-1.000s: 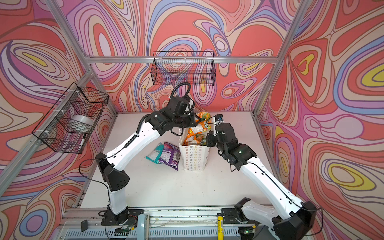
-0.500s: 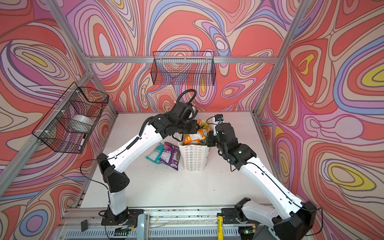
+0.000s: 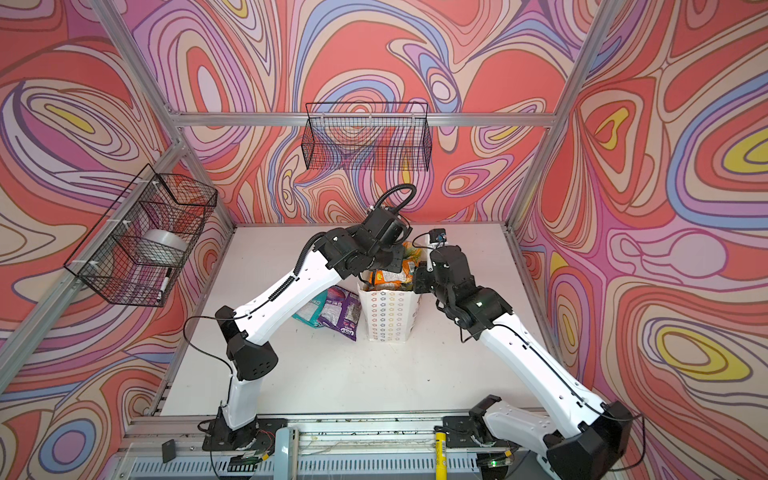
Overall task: Place the snacks into the paper bag
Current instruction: 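Lower the orange bag into the paper bag and open the left gripper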
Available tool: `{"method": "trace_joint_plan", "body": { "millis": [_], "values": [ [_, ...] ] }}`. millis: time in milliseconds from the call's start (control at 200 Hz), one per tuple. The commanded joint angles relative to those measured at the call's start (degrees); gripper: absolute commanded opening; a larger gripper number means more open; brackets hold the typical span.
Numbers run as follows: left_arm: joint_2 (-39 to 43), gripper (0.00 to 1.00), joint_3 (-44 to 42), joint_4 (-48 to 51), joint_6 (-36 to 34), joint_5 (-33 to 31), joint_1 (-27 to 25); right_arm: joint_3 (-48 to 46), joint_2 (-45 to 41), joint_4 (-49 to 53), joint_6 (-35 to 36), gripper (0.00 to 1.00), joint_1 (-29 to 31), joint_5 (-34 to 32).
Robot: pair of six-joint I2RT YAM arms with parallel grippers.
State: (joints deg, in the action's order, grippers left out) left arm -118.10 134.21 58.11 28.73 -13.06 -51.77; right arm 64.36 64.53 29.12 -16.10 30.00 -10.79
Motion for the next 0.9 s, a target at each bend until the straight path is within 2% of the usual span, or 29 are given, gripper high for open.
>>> {"method": "trace_joint_plan", "body": {
  "millis": [0,110,361,631,891],
  "values": [
    [-2.3,0.09,4.1,3.0,-1.6,-3.1,-0.5,-0.5,0.5,-0.3,0.4,0.0,0.2,0.1],
    [-3.6,0.09,4.9,3.9,-1.4,-4.3,-0.5,-0.5,0.4,-0.3,0.4,0.0,0.2,-0.1],
    [-4.7,0.17,4.2,4.1,-0.9,-3.3,-1.0,-0.5,0.6,-0.3,0.4,0.0,0.3,-0.1],
    [-4.5,0.18,2.2,3.9,-0.1,-2.6,-1.5,-0.5,0.6,-0.2,0.5,0.0,0.3,-0.2],
    [-1.9,0.21,-4.8,1.8,1.2,-2.5,-2.5,-0.5,0.6,-0.2,0.5,0.0,0.2,-0.1]
  ]
}}
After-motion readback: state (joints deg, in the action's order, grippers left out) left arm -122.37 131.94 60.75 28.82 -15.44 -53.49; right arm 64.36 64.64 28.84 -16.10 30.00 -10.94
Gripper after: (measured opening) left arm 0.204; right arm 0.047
